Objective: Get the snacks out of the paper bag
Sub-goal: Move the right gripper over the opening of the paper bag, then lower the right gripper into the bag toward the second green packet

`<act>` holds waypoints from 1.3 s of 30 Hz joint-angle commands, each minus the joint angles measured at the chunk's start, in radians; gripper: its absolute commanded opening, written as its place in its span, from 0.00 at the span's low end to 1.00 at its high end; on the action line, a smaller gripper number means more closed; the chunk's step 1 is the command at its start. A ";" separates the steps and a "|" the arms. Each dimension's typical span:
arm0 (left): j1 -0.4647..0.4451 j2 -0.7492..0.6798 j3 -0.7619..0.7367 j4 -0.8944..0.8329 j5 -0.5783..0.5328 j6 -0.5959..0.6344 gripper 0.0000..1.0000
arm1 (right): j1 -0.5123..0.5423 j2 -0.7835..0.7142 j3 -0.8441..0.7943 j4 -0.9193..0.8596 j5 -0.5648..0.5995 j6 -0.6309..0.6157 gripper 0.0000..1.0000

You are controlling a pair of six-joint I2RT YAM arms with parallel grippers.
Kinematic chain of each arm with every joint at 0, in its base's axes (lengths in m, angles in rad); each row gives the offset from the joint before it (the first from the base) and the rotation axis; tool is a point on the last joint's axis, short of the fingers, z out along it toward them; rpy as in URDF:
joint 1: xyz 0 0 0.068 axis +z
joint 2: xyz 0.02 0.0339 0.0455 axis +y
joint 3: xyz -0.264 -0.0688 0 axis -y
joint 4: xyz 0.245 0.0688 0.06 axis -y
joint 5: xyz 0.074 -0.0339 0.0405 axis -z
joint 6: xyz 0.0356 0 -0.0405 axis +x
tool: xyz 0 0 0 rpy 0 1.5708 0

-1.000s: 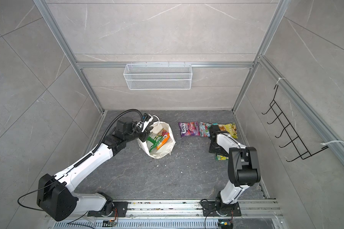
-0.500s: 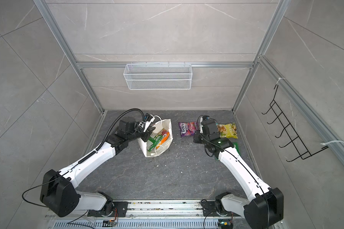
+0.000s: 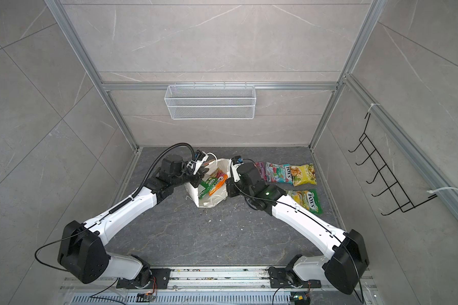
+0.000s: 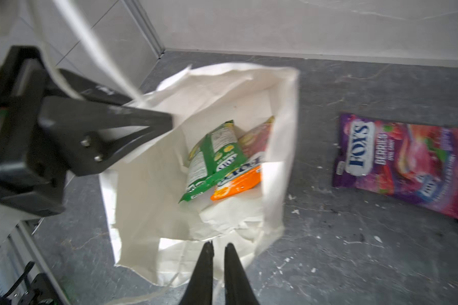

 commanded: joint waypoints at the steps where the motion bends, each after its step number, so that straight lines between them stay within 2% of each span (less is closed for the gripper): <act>1: 0.003 -0.002 0.040 0.047 0.025 -0.012 0.00 | 0.023 0.018 0.015 0.038 0.003 0.023 0.13; 10: 0.003 -0.002 0.039 0.046 0.026 -0.015 0.00 | 0.057 0.053 -0.037 0.027 -0.013 0.054 0.13; 25: -0.003 -0.027 0.027 0.043 0.052 -0.006 0.00 | 0.042 0.221 0.057 0.021 0.104 0.117 0.17; 31: -0.007 -0.028 0.022 0.050 0.050 -0.006 0.00 | -0.015 0.229 0.076 0.063 0.022 0.130 0.17; 35: -0.009 -0.036 0.017 0.049 0.037 -0.006 0.00 | -0.026 0.173 0.087 0.041 0.016 0.096 0.18; 39: -0.010 -0.033 0.011 0.055 0.030 -0.006 0.00 | -0.038 0.099 0.061 0.053 -0.047 0.074 0.19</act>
